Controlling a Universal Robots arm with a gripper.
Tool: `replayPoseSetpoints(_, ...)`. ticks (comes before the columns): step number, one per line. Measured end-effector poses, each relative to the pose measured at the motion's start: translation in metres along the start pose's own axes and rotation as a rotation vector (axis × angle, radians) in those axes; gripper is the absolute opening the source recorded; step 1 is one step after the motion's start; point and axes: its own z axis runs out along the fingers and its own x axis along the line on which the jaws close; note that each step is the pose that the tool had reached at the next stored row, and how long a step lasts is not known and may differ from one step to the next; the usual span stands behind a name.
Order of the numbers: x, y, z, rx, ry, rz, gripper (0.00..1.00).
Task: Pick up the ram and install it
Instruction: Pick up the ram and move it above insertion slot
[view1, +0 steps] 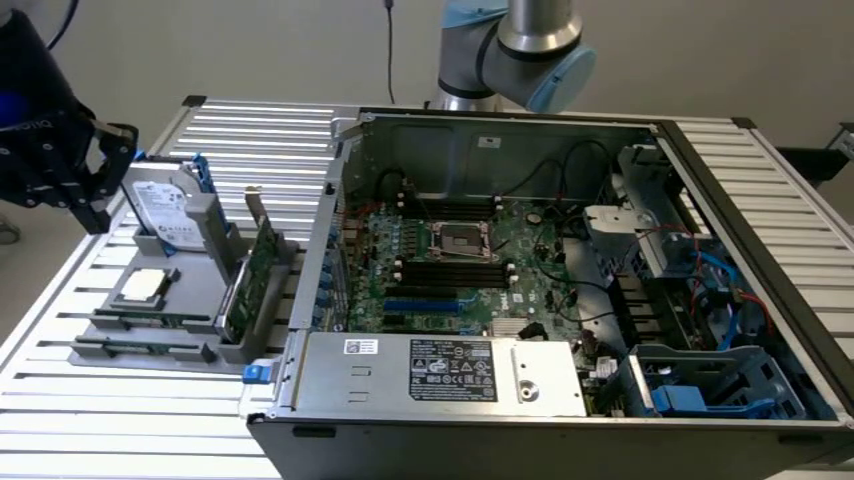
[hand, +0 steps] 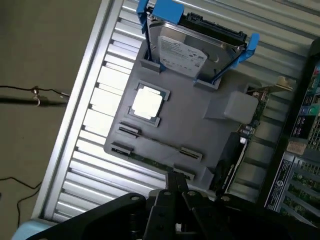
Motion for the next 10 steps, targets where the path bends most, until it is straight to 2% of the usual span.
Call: replayPoseSetpoints(10,0.0,-0.0001,0.0011,0.0017,0.0084,-0.182,0.11)
